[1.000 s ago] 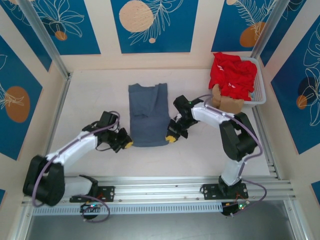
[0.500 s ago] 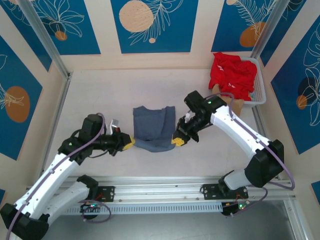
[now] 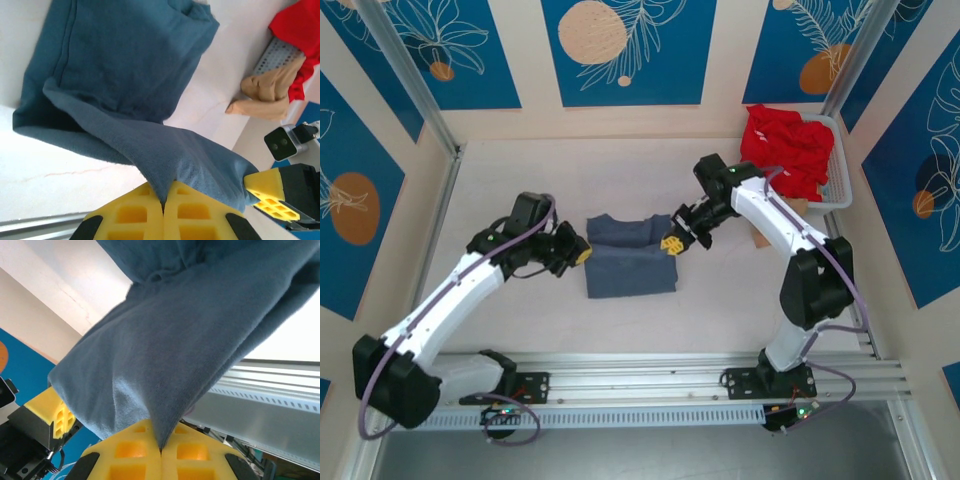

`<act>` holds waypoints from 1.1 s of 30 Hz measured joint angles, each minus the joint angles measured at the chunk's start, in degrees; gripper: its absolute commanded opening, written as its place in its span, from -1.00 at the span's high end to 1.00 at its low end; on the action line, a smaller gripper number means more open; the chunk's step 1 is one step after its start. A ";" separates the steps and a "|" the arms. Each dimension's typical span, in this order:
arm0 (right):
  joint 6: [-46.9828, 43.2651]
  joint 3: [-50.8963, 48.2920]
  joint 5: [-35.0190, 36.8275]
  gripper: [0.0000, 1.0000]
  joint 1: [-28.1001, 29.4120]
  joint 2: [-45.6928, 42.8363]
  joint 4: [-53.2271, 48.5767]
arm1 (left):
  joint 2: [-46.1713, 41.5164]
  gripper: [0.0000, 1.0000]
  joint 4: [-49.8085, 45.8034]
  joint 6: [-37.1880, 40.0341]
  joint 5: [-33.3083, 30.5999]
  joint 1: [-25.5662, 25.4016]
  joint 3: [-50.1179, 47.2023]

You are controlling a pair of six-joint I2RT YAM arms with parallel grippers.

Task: Fold and stack the t-shirts

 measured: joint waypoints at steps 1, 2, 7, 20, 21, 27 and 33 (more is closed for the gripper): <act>0.15 0.59 -0.02 1.00 -0.35 0.92 0.35 | 1.40 1.00 -0.15 0.02 -0.13 0.52 0.87; 0.26 1.09 -0.02 1.00 -0.76 1.97 0.79 | 2.67 1.00 -0.20 0.02 -0.15 1.16 1.51; 0.79 5.53 -0.42 1.00 -2.95 9.64 2.40 | 10.29 1.00 0.15 0.42 0.17 5.05 4.17; -0.63 30.03 7.52 -0.29 -7.58 32.87 3.30 | 44.54 -0.15 4.33 10.75 3.08 11.52 27.52; -1.38 31.01 8.83 -0.29 -7.82 33.16 3.10 | 44.52 -0.15 3.69 11.39 2.86 11.69 27.52; -5.46 25.97 15.02 -0.04 -8.15 25.97 4.50 | 34.67 -0.10 2.21 13.40 0.66 11.02 22.80; -6.78 -0.83 15.67 0.17 -5.99 5.03 12.98 | 12.94 -0.01 5.66 1.75 -1.03 2.19 1.70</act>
